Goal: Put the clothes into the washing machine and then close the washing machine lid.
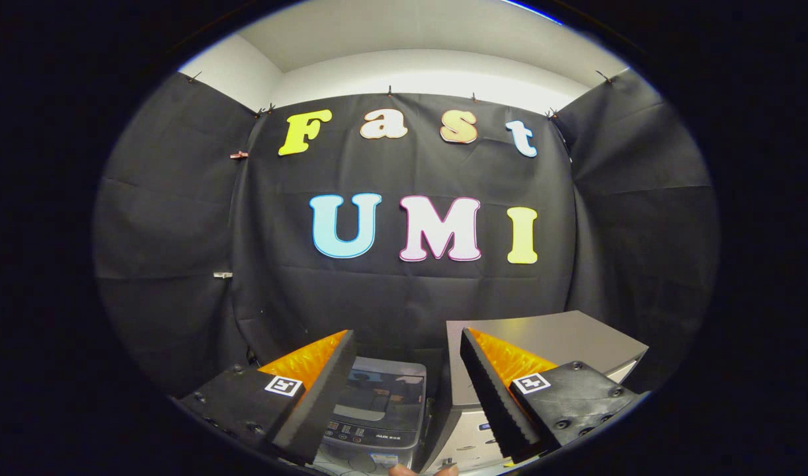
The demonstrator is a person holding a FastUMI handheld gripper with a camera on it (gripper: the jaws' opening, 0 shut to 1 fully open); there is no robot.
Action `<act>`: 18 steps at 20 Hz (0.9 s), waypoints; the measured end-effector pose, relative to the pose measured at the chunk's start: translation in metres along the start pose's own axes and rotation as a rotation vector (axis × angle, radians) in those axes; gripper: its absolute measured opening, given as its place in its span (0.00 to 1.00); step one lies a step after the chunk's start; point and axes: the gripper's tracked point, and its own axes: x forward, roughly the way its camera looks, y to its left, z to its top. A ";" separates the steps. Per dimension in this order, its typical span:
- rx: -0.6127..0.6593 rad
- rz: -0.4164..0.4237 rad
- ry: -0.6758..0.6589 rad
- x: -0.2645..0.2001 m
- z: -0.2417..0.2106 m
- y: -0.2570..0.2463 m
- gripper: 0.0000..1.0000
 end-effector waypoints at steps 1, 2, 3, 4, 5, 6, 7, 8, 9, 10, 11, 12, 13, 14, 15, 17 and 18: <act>0.001 -0.004 -0.002 -0.004 0.001 -0.003 1.00; -0.001 -0.005 -0.006 -0.008 0.002 -0.006 1.00; -0.002 -0.004 -0.010 -0.012 0.004 -0.006 0.99; -0.006 -0.005 -0.009 -0.015 0.003 -0.008 0.99; -0.007 -0.004 -0.011 -0.018 0.003 -0.009 0.99; -0.007 -0.004 -0.011 -0.020 0.003 -0.009 0.99; -0.009 -0.004 -0.011 -0.023 0.003 -0.011 0.99; -0.012 -0.010 -0.013 -0.025 0.004 -0.013 0.99; -0.015 -0.016 -0.019 -0.028 0.006 -0.016 1.00; -0.013 -0.021 -0.026 -0.030 0.008 -0.018 1.00; -0.011 -0.022 -0.028 -0.032 0.008 -0.019 1.00; -0.006 -0.021 -0.025 -0.033 0.008 -0.019 1.00; -0.003 -0.024 -0.024 -0.034 0.008 -0.021 1.00; -0.001 -0.026 -0.028 -0.035 0.009 -0.022 1.00; -0.003 -0.029 -0.031 -0.036 0.011 -0.024 0.99; -0.006 -0.035 -0.037 -0.037 0.014 -0.026 0.99; -0.008 -0.037 -0.040 -0.038 0.015 -0.027 0.99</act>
